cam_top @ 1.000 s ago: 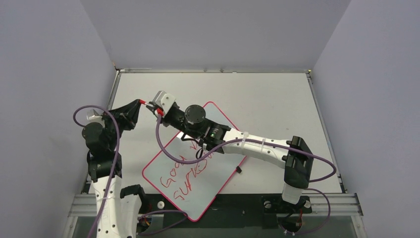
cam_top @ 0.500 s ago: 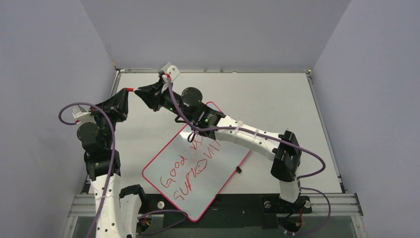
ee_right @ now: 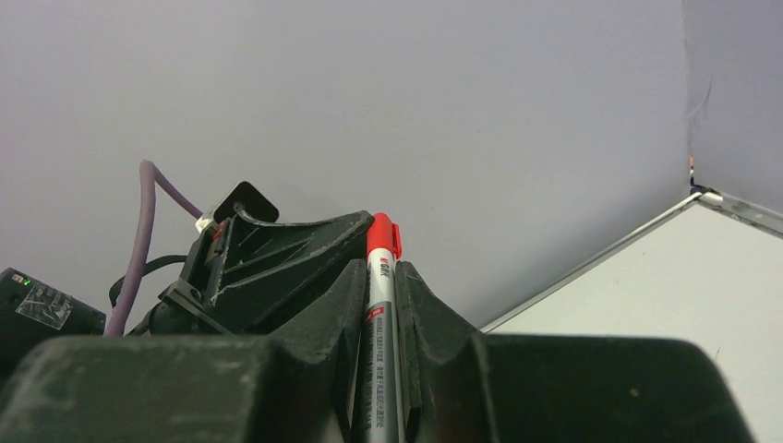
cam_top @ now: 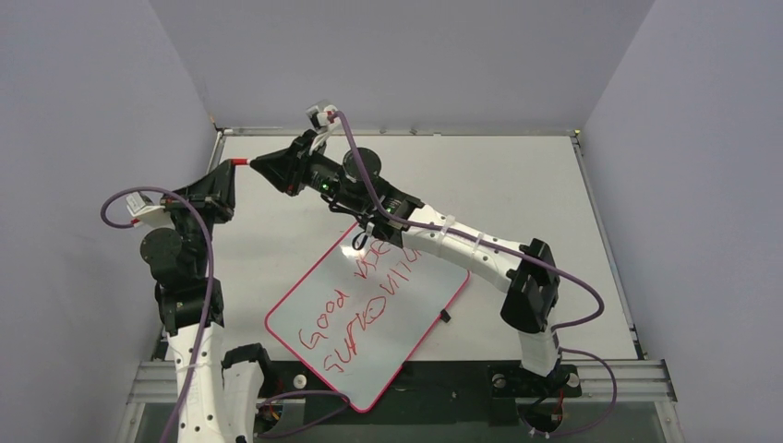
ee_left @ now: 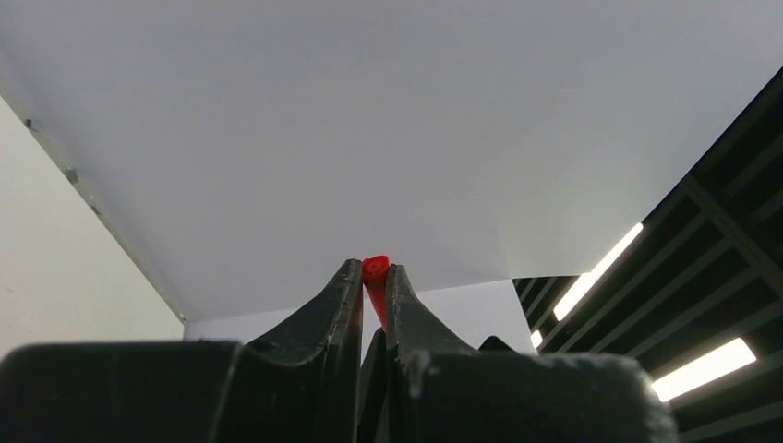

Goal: Write a sentence on the whiteboard
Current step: Insert the pen cap into the whiteboard marker, then put down the whiteboard marker at the center of the board.

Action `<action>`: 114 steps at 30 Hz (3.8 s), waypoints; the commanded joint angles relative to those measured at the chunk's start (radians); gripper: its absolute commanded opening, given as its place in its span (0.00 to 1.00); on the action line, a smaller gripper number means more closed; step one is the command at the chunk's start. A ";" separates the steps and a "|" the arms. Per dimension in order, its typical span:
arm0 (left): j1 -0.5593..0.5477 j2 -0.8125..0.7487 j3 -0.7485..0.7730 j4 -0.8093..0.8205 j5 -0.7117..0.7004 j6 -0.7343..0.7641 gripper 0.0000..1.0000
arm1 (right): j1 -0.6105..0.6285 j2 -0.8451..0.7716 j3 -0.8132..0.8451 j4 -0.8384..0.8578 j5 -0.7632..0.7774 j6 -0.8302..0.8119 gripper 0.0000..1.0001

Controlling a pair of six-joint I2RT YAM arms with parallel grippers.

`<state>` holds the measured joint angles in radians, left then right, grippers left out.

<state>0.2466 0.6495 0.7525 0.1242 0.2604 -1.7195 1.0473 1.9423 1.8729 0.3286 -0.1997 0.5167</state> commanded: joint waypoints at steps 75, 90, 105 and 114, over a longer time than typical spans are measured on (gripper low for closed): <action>-0.071 -0.111 -0.049 -0.608 -0.227 1.098 0.50 | -0.333 -1.250 -1.509 -0.615 0.923 0.430 0.00; -0.078 -0.126 -0.053 -0.626 -0.238 1.098 0.50 | -0.335 -1.342 -1.666 -0.639 0.865 0.609 0.32; -0.078 -0.135 -0.063 -0.646 -0.248 1.098 0.50 | -0.337 -1.409 -1.641 -0.763 0.872 0.633 0.63; -0.111 -0.156 -0.048 -0.682 -0.311 1.118 0.55 | -0.337 -1.409 -1.403 -0.895 0.931 0.467 0.65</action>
<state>0.1520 0.5110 0.6910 -0.5484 0.0063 -0.6296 0.7185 0.5385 0.3225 -0.5217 0.6662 1.0954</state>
